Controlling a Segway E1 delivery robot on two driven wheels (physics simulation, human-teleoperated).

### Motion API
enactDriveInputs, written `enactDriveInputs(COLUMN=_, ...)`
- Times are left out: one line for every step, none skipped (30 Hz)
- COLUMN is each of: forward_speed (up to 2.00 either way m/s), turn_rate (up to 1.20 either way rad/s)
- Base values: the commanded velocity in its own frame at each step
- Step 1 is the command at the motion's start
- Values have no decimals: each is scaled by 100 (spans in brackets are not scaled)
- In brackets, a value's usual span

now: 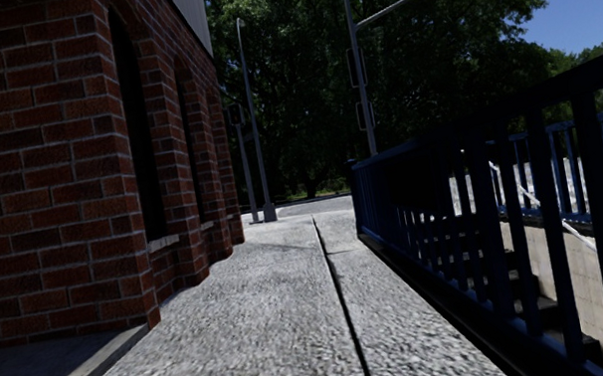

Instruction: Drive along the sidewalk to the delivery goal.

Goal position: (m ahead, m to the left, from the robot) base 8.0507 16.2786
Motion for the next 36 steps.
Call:
enactDriveInputs(forward_speed=200, turn_rate=0)
enactDriveInputs(forward_speed=200, turn_rate=0)
enactDriveInputs(forward_speed=200, turn_rate=0)
enactDriveInputs(forward_speed=200, turn_rate=0)
enactDriveInputs(forward_speed=200, turn_rate=0)
enactDriveInputs(forward_speed=200, turn_rate=0)
enactDriveInputs(forward_speed=200, turn_rate=0)
enactDriveInputs(forward_speed=200, turn_rate=0)
enactDriveInputs(forward_speed=200, turn_rate=0)
enactDriveInputs(forward_speed=200, turn_rate=0)
enactDriveInputs(forward_speed=200, turn_rate=0)
enactDriveInputs(forward_speed=200, turn_rate=0)
enactDriveInputs(forward_speed=200, turn_rate=0)
enactDriveInputs(forward_speed=200, turn_rate=0)
enactDriveInputs(forward_speed=200, turn_rate=0)
enactDriveInputs(forward_speed=200, turn_rate=0)
enactDriveInputs(forward_speed=200, turn_rate=0)
enactDriveInputs(forward_speed=200, turn_rate=0)
enactDriveInputs(forward_speed=200, turn_rate=0)
enactDriveInputs(forward_speed=200, turn_rate=0)
enactDriveInputs(forward_speed=200, turn_rate=0)
enactDriveInputs(forward_speed=200, turn_rate=0)
enactDriveInputs(forward_speed=200, turn_rate=0)
enactDriveInputs(forward_speed=200, turn_rate=0)
enactDriveInputs(forward_speed=200, turn_rate=0)
enactDriveInputs(forward_speed=200, turn_rate=0)
enactDriveInputs(forward_speed=200, turn_rate=0)
enactDriveInputs(forward_speed=200, turn_rate=0)
enactDriveInputs(forward_speed=200, turn_rate=0)
enactDriveInputs(forward_speed=200, turn_rate=0)
enactDriveInputs(forward_speed=200, turn_rate=0)
enactDriveInputs(forward_speed=200, turn_rate=0)
enactDriveInputs(forward_speed=200, turn_rate=0)
enactDriveInputs(forward_speed=200, turn_rate=0)
enactDriveInputs(forward_speed=200, turn_rate=0)
enactDriveInputs(forward_speed=200, turn_rate=0)
